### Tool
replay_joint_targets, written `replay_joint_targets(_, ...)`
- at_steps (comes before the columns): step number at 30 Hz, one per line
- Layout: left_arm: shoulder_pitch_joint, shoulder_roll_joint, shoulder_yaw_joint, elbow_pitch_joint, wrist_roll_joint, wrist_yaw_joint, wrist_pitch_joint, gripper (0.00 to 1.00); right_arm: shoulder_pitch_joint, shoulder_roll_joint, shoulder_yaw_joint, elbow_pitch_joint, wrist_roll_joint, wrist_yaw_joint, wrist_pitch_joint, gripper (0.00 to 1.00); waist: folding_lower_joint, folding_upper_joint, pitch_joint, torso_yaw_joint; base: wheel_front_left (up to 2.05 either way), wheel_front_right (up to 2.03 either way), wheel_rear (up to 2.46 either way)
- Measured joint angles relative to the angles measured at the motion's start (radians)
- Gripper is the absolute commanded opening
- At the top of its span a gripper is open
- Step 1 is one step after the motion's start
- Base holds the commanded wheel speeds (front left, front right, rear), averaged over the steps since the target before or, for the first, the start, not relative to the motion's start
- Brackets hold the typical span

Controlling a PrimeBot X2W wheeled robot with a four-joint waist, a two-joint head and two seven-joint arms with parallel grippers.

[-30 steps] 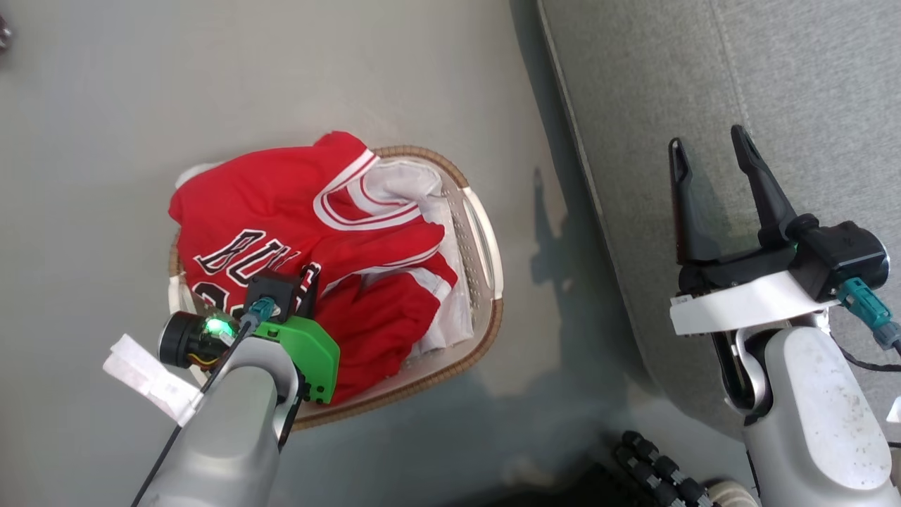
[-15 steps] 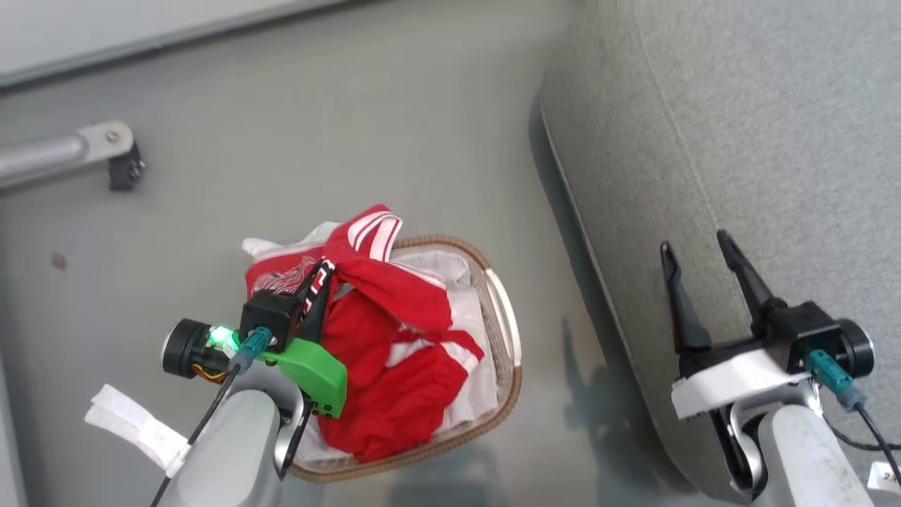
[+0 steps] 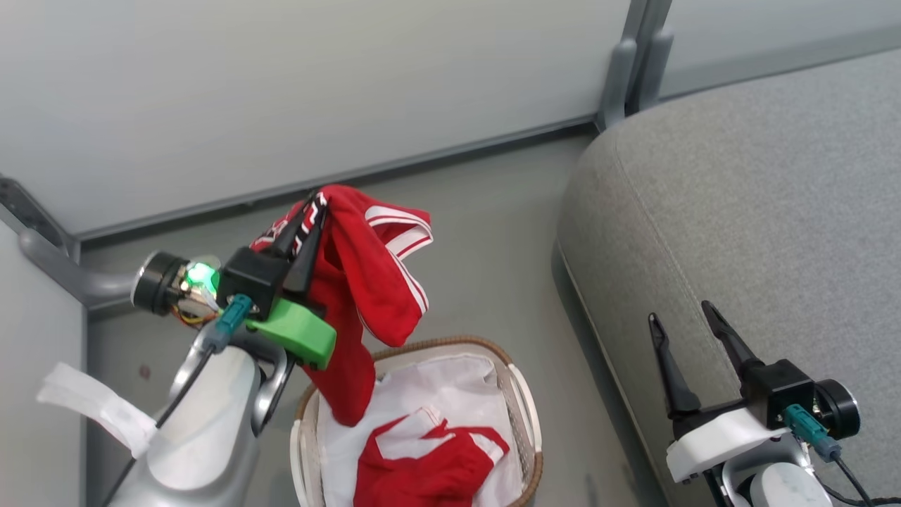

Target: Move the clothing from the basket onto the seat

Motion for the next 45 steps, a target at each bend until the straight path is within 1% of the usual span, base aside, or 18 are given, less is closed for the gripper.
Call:
replay_joint_targets(7, -0.109, 0.040, -0.057, -0.014, -0.012, -0.003, 0.009, 0.00, -0.009, 0.000, 0.069, -0.002, -0.010, 0.000, 0.000, 1.00, 0.0000, 0.0000, -0.090, 0.013, 0.00, 0.00, 0.00)
replay_joint_targets(11, -0.163, 0.048, -0.112, -0.031, -0.041, -0.004, 0.026, 0.00, -0.031, 0.000, 0.122, -0.003, -0.026, 0.000, 0.000, 1.00, 0.0000, 0.0000, -0.111, 0.020, 0.00, 0.00, 0.00)
replay_joint_targets(17, -0.233, 0.058, -0.199, -0.039, -0.076, -0.004, 0.051, 0.00, -0.096, 0.000, 0.237, 0.015, -0.046, 0.000, 0.000, 1.00, 0.0000, 0.0000, -0.116, 0.035, 0.00, 0.00, 0.00)
replay_joint_targets(23, -0.294, 0.033, -0.293, -0.030, -0.112, -0.004, 0.072, 0.00, -0.175, 0.000, 0.337, 0.067, -0.063, 0.000, 0.000, 1.00, 0.0000, 0.0000, -0.120, 0.057, 0.00, 0.00, 0.00)
replay_joint_targets(29, -0.328, 0.001, -0.356, -0.010, -0.138, -0.004, 0.073, 0.00, -0.273, 0.001, 0.413, 0.102, -0.061, 0.000, 0.000, 1.00, 0.0000, 0.0000, -0.121, 0.082, 0.00, 0.00, 0.00)
replay_joint_targets(32, -0.338, -0.014, -0.380, -0.003, -0.148, -0.004, 0.068, 0.00, -0.315, 0.000, 0.424, 0.109, -0.052, 0.000, 0.000, 1.00, 0.0000, 0.0000, -0.121, 0.094, 0.00, 0.00, 0.00)
replay_joint_targets(36, -0.342, -0.019, -0.400, 0.004, -0.154, -0.004, 0.055, 0.00, -0.357, 0.000, 0.421, 0.106, -0.049, 0.000, 0.000, 1.00, 0.0000, 0.0000, -0.120, 0.106, 0.00, 0.00, 0.00)
replay_joint_targets(37, -0.342, -0.019, -0.403, 0.006, -0.156, -0.004, 0.051, 0.00, -0.361, 0.000, 0.419, 0.109, -0.044, 0.000, 0.000, 0.98, 0.0000, 0.0000, -0.120, 0.109, 0.00, 0.00, 0.00)
replay_joint_targets(38, -0.342, -0.019, -0.404, 0.008, -0.161, -0.004, 0.050, 0.00, -0.364, 0.000, 0.418, 0.113, -0.043, 0.000, 0.000, 0.47, 0.0000, 0.0000, -0.121, 0.112, 0.00, 0.00, 0.00)
replay_joint_targets(39, -0.342, -0.019, -0.406, 0.010, -0.162, -0.004, 0.048, 0.00, -0.367, 0.000, 0.418, 0.116, -0.043, 0.000, 0.000, 0.43, 0.0000, 0.0000, -0.121, 0.114, 0.00, 0.00, 0.00)
replay_joint_targets(40, -0.341, -0.019, -0.407, 0.011, -0.163, -0.004, 0.046, 0.00, -0.371, 0.000, 0.416, 0.122, -0.043, 0.000, 0.000, 0.20, 0.0000, 0.0000, -0.122, 0.116, 0.00, 0.00, 0.00)
replay_joint_targets(41, -0.338, -0.019, -0.407, 0.013, -0.165, -0.004, 0.041, 0.00, -0.374, 0.000, 0.412, 0.126, -0.041, 0.000, 0.000, 0.20, 0.0000, 0.0000, -0.122, 0.118, 0.00, 0.00, 0.00)
replay_joint_targets(42, -0.334, -0.018, -0.407, 0.014, -0.169, -0.004, 0.041, 0.00, -0.376, 0.000, 0.409, 0.131, -0.040, 0.000, 0.000, 0.00, 0.0000, 0.0000, -0.123, 0.120, 0.00, 0.00, 0.00)
replay_joint_targets(45, -0.316, -0.016, -0.402, 0.015, -0.179, 0.002, 0.033, 0.00, -0.377, 0.000, 0.394, 0.142, -0.037, 0.000, 0.000, 0.00, 0.0000, 0.0000, -0.125, 0.122, 0.00, 0.00, 0.00)
